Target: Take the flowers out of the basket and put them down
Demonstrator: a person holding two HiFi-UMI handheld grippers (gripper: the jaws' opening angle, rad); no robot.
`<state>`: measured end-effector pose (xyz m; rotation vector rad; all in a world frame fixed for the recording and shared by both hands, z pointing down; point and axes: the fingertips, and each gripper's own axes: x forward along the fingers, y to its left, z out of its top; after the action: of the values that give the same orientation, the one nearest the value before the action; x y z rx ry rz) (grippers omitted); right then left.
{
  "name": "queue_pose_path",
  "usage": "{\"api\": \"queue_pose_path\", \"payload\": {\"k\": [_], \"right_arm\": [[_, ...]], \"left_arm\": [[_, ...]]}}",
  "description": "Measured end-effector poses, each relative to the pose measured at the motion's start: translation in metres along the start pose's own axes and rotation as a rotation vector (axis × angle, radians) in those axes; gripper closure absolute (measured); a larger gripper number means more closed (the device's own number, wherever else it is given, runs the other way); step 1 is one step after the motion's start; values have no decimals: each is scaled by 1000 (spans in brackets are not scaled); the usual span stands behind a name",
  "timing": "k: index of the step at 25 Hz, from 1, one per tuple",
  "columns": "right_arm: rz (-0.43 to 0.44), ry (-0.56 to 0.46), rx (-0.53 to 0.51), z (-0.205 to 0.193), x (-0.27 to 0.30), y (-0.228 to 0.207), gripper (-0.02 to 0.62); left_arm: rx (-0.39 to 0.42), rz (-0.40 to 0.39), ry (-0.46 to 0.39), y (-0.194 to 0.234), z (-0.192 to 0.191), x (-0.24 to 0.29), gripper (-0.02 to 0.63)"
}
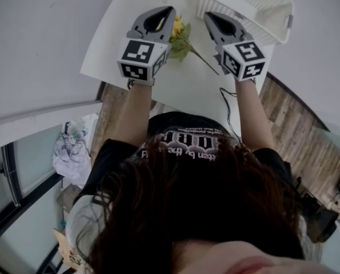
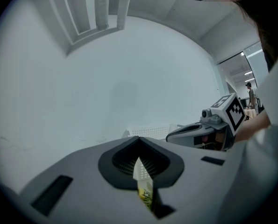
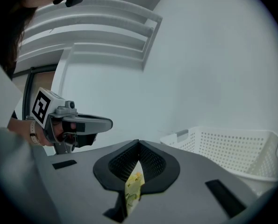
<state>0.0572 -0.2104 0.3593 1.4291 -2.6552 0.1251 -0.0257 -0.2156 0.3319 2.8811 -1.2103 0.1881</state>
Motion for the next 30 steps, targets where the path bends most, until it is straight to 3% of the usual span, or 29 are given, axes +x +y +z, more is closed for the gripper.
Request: {"api": "queue_pose_path", "payload": {"k": [30], "right_arm": [[-15,-69,-34,28,-11,2,571]], "left_arm": [[-10,10,17,4,-4,6,609]]}}
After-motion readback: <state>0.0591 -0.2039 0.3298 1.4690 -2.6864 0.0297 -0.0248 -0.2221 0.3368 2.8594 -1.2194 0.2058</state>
